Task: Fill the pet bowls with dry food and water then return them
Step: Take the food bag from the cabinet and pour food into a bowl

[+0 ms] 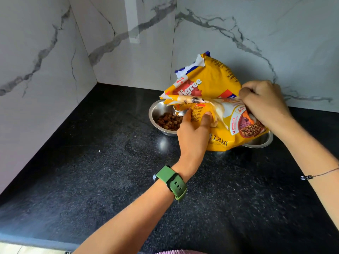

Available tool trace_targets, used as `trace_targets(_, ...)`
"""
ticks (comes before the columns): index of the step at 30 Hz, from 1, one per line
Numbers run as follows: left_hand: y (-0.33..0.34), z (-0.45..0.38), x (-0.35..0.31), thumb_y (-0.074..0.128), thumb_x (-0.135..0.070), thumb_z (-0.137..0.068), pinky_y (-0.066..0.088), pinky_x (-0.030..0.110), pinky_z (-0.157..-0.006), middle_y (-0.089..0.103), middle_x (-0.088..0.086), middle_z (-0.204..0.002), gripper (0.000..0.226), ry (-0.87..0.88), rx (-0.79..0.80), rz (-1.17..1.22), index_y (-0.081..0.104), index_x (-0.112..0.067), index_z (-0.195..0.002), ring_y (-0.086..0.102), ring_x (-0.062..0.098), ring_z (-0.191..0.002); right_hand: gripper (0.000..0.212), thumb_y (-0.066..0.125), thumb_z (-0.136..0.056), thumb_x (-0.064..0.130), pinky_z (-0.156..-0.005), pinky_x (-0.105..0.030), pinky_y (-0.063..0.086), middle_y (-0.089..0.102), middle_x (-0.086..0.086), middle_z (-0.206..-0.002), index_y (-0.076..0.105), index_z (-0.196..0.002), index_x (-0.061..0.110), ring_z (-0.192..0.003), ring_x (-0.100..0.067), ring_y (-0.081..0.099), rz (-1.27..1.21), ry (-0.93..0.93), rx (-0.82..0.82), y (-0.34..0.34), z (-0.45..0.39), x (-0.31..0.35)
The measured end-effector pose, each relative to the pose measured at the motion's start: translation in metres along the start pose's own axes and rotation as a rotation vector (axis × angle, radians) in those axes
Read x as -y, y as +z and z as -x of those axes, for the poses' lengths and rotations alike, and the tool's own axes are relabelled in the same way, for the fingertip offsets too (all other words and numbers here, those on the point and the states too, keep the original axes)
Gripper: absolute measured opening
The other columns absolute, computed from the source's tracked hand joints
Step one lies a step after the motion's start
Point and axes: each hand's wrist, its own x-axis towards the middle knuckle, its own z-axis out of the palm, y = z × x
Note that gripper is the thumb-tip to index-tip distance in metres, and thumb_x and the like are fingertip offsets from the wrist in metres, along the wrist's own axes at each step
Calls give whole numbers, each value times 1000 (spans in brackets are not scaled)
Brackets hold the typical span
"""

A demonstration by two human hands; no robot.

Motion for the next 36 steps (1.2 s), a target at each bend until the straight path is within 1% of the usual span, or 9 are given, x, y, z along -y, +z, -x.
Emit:
trace_targets(3, -1, -5, 0, 63, -30, -85, 46, 34, -97, 61, -13, -96, 48, -16, 0, -6, 52, -16, -130, 59, 16, -102, 26, 46, -89, 12, -55, -34, 36, 62, -26, -80, 60, -78, -6, -75, -35, 55, 58, -12, 21, 1, -3, 2)
trace_targets(5, -1, -5, -1, 64, -38, -74, 49, 42, -97, 67, -1, -105, 48, -39, 26, 18, 58, -18, -118, 62, 22, -101, 28, 46, -88, 13, -51, -27, 31, 60, -30, -80, 59, -79, -10, -72, -36, 54, 100, 17, 64, 2, -4, 1)
trace_targets(8, -1, -2, -1, 56, -43, -68, 50, 45, -94, 68, 2, -106, 58, -48, 14, 13, 58, -17, -120, 64, 24, -101, 28, 46, -88, 12, -52, -22, 32, 59, -28, -75, 58, -78, -11, -71, -36, 55, 67, 29, 86, 3, -4, 0)
trace_targets(13, -2, -3, 1, 61, -38, -76, 49, 42, -97, 66, -1, -107, 57, -11, 22, 15, 54, -16, -128, 63, 21, -103, 27, 45, -88, 11, -62, -33, 44, 64, -25, -79, 62, -81, -9, -77, -36, 59, 30, 15, 29, -1, 0, 3)
trace_targets(16, -2, -1, 0, 62, -29, -87, 47, 36, -98, 59, -17, -93, 52, 69, -18, -10, 48, -16, -135, 58, 13, -99, 27, 44, -88, 11, -68, -39, 50, 65, -23, -79, 62, -82, -7, -78, -35, 61, -7, -46, -45, -4, 2, 6)
trace_targets(21, -1, -3, -2, 57, -40, -72, 49, 45, -96, 64, -4, -97, 54, 16, 6, 31, 58, -17, -121, 63, 25, -103, 37, 45, -79, 22, -65, -38, 44, 62, -30, -79, 62, -81, -10, -78, -39, 59, 81, -15, 47, -2, -9, 6)
trace_targets(28, -3, -3, -3, 56, -46, -69, 47, 44, -100, 65, 4, -118, 70, 10, 0, 10, 51, -18, -133, 60, 24, -111, 29, 46, -85, 13, -63, -37, 42, 62, -27, -76, 61, -80, -11, -77, -39, 58, 52, -27, 25, -1, -6, 5)
trace_targets(32, -3, -5, -3, 62, -33, -85, 46, 39, -100, 63, -6, -103, 55, 50, -36, -16, 48, -14, -135, 59, 17, -105, 30, 44, -84, 16, -60, -34, 42, 62, -24, -75, 61, -80, -8, -75, -36, 58, 41, -53, -14, -1, -5, 10)
trace_targets(36, -4, -6, -1, 61, -37, -79, 48, 43, -97, 63, -5, -98, 49, 14, -14, -8, 57, -15, -123, 62, 26, -105, 30, 46, -84, 16, -55, -32, 30, 60, -28, -76, 61, -80, -10, -73, -37, 55, 104, -11, 46, 2, -7, 9)
